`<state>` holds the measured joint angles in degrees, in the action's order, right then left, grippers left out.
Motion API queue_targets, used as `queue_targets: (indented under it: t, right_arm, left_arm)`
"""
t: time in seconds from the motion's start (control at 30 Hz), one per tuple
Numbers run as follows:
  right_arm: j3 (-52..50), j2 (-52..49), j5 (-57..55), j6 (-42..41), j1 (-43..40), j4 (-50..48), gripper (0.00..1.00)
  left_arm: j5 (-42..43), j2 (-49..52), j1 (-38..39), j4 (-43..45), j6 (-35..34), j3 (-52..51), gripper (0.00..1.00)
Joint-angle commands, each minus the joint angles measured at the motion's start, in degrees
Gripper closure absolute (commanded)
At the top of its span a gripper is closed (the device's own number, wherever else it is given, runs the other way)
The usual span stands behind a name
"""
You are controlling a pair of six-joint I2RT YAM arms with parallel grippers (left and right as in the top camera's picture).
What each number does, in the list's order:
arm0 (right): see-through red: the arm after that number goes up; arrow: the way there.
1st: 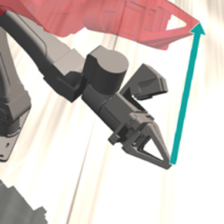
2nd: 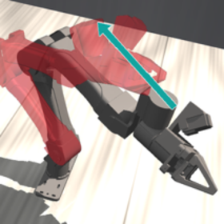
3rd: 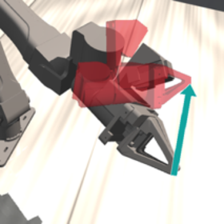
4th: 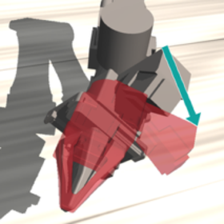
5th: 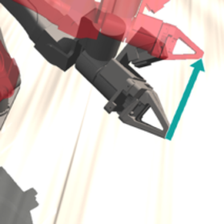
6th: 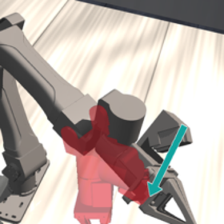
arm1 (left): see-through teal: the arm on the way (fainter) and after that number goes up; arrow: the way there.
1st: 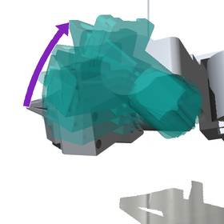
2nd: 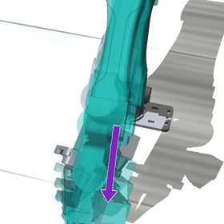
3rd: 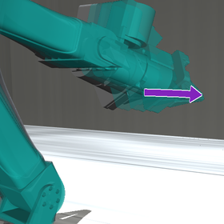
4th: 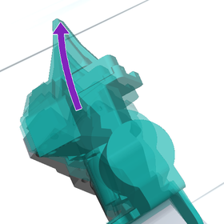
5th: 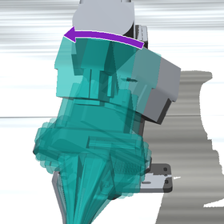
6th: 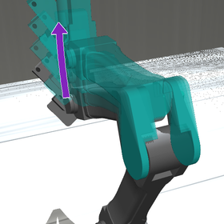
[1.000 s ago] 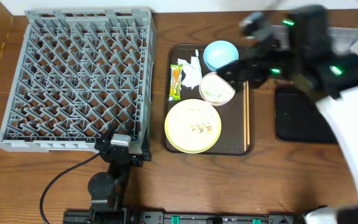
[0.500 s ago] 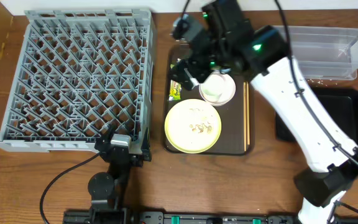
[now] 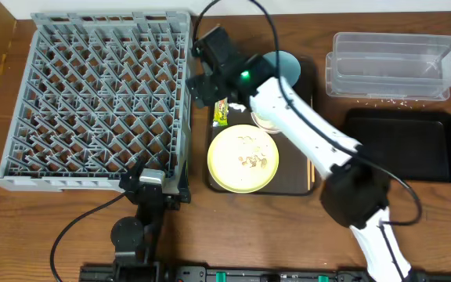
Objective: Sort waste into correct bins and load items into the dishwasher
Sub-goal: 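Move the right gripper to the tray and grasp the yellow snack wrapper, then carry the wrapper to the clear plastic bin and release it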
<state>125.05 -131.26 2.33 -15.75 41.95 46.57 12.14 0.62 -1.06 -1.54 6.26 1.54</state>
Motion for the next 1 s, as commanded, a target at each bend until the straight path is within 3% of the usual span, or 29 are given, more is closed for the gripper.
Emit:
queue_targets:
  t: [0.0,0.33,0.77,0.9,0.97]
  right_arm:
    - [0.4,-2.1,-4.5,-6.1,0.0,-0.6,0.22]
    - [0.4,-10.8,-5.1,-10.3,-0.8,-1.6,0.40]
    - [-0.6,-12.1,-5.6,-11.7,-0.9,-1.4,0.43]
    - [-1.8,-12.2,-6.4,-11.9,-0.9,-1.4,0.52]
    - [-1.9,-12.2,-6.4,-12.0,-0.9,-1.4,0.63]
  left_arm:
    - [1.4,-0.4,0.2,-1.4,0.6,-1.3,0.02]
    - [1.4,-0.4,0.2,-1.4,0.6,-1.3,0.02]
    - [1.4,-0.4,0.2,-1.4,0.6,-1.3,0.02]
    - [1.4,-0.4,0.2,-1.4,0.6,-1.3,0.02]
    - [1.4,-0.4,0.2,-1.4,0.6,-1.3,0.02]
